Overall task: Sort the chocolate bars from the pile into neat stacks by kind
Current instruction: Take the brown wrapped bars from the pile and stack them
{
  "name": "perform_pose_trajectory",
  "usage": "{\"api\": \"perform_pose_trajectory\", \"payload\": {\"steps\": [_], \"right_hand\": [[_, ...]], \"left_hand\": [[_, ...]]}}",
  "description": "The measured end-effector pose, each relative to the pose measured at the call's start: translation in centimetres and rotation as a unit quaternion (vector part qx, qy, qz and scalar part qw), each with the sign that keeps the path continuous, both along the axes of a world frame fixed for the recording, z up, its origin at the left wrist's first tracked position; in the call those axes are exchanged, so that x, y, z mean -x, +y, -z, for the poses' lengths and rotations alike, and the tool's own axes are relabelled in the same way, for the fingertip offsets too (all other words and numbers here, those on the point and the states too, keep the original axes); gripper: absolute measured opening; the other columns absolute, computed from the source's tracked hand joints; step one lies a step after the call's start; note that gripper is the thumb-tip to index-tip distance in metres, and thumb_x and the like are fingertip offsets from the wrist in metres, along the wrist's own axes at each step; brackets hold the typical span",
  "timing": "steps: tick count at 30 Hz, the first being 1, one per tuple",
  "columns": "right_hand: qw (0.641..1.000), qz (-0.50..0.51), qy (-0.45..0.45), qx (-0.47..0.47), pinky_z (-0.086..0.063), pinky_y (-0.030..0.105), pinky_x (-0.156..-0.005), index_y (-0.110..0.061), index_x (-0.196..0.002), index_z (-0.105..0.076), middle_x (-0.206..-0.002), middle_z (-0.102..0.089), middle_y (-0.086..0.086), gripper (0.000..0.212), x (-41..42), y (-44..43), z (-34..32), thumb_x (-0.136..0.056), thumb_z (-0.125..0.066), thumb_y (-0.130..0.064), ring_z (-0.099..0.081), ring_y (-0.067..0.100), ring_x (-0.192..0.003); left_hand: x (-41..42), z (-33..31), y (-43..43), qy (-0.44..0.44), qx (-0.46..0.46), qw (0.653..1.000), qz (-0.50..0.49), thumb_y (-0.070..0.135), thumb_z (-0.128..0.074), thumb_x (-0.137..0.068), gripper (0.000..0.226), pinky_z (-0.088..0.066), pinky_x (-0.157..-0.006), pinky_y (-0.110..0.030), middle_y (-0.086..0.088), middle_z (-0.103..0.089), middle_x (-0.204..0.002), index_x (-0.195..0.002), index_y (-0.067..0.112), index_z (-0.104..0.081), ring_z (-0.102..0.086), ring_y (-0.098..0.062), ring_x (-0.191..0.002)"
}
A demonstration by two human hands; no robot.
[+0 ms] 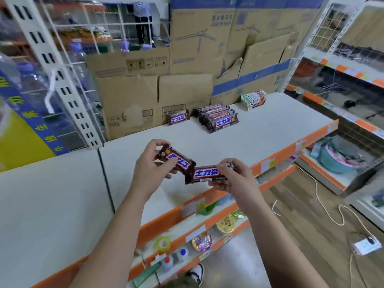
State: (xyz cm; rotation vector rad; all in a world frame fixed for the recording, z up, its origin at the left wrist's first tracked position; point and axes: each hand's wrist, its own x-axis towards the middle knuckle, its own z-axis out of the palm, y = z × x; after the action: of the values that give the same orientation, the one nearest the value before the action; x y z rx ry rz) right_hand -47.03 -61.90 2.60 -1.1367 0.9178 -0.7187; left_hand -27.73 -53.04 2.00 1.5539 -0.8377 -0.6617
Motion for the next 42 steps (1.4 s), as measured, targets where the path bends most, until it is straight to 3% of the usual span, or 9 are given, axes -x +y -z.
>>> {"api": "perform_pose_trajectory", "payload": {"steps": [8,12,17,19,23,28,35,39,42], "right_hand": [[0.989,-0.023,0.088,0.114,-0.040,0.025,-0.049,-0.004,-0.087,-0.063,-0.070,-0.065,0.011,0.005,2.1,-11.1,-0.3,-0.088,-0.063,-0.009,-0.056,0.021,-0.055],[0.982,-0.033,0.111,0.151,-0.052,0.026,-0.055,-0.005,-0.089,-0.066,-0.075,-0.066,0.010,0.004,2.8,-16.2,0.5,-0.085,-0.067,-0.004,-0.063,0.021,-0.057],[0.967,-0.082,0.149,0.190,-0.058,0.028,-0.065,-0.007,-0.099,-0.065,-0.086,-0.066,0.009,0.018,2.7,-22.4,2.1,-0.082,-0.067,0.001,-0.069,0.020,-0.064],[0.949,-0.114,0.172,0.240,-0.054,0.024,-0.065,-0.010,-0.094,-0.067,-0.085,-0.067,0.008,0.017,2.3,-24.9,2.7,-0.080,-0.070,-0.001,-0.066,0.014,-0.066],[0.875,-0.176,0.241,0.382,-0.039,0.010,-0.061,-0.019,-0.085,-0.070,-0.073,-0.063,-0.014,0.016,1.1,-28.7,3.1,-0.072,-0.077,-0.011,-0.055,-0.002,-0.064],[0.843,-0.237,0.198,0.441,-0.035,0.006,-0.063,-0.016,-0.081,-0.069,-0.074,-0.058,-0.013,0.017,-0.5,-31.2,3.5,-0.069,-0.077,-0.008,-0.052,0.001,-0.068],[0.848,-0.246,0.164,0.439,-0.034,0.002,-0.067,-0.015,-0.091,-0.070,-0.081,-0.056,-0.010,0.030,-1.2,-32.5,4.3,-0.066,-0.079,-0.003,-0.051,-0.008,-0.073],[0.855,-0.246,0.162,0.427,-0.036,0.002,-0.065,-0.015,-0.097,-0.068,-0.087,-0.060,-0.004,0.037,-1.1,-32.8,4.6,-0.064,-0.080,-0.002,-0.053,-0.006,-0.073],[0.861,-0.243,0.158,0.418,-0.037,0.001,-0.064,-0.014,-0.098,-0.067,-0.088,-0.059,-0.004,0.038,-1.0,-32.7,4.6,-0.065,-0.080,-0.001,-0.054,-0.004,-0.073]], "left_hand": [[0.2,0.4,-10.3,0.005,-0.003,1.000,-0.020,0.007,-0.073,-0.078,0.019,-0.058,-0.068,-0.043,-0.004,-0.069,-0.079,-0.079,0.020,-0.058,-0.071,-0.026,-0.071],[0.0,1.1,-13.6,-0.013,-0.016,0.998,-0.066,0.027,-0.076,-0.069,0.018,-0.054,-0.067,-0.040,-0.001,-0.069,-0.077,-0.077,0.026,-0.060,-0.066,-0.020,-0.067],[1.1,2.1,-16.6,-0.017,-0.025,0.993,-0.116,0.018,-0.076,-0.078,0.018,-0.043,-0.062,-0.027,0.009,-0.067,-0.073,-0.080,0.022,-0.059,-0.055,-0.002,-0.057],[1.5,2.4,-17.5,-0.019,-0.033,0.991,-0.132,0.015,-0.075,-0.078,0.018,-0.043,-0.063,-0.028,0.006,-0.068,-0.074,-0.081,0.022,-0.058,-0.055,-0.003,-0.058],[2.8,3.2,-18.6,-0.007,-0.041,0.981,-0.188,0.007,-0.074,-0.077,0.020,-0.042,-0.067,-0.034,-0.003,-0.070,-0.079,-0.082,0.020,-0.059,-0.060,-0.017,-0.070],[6.1,3.8,-18.4,0.005,-0.042,0.963,-0.265,0.003,-0.074,-0.075,0.024,-0.042,-0.069,-0.036,-0.011,-0.069,-0.081,-0.082,0.021,-0.059,-0.062,-0.025,-0.077],[8.1,4.3,-17.5,0.004,-0.038,0.947,-0.317,-0.007,-0.068,-0.078,0.026,-0.040,-0.056,-0.016,-0.003,-0.065,-0.073,-0.083,0.016,-0.059,-0.054,0.001,-0.055],[8.1,4.2,-17.9,0.007,-0.034,0.947,-0.318,-0.008,-0.067,-0.078,0.025,-0.042,-0.057,-0.012,-0.002,-0.066,-0.076,-0.083,0.015,-0.058,-0.059,-0.001,-0.061],[8.3,3.8,-18.2,0.012,-0.029,0.949,-0.314,-0.007,-0.067,-0.079,0.027,-0.045,-0.064,-0.018,-0.001,-0.068,-0.077,-0.082,0.018,-0.059,-0.061,-0.007,-0.066]]}}
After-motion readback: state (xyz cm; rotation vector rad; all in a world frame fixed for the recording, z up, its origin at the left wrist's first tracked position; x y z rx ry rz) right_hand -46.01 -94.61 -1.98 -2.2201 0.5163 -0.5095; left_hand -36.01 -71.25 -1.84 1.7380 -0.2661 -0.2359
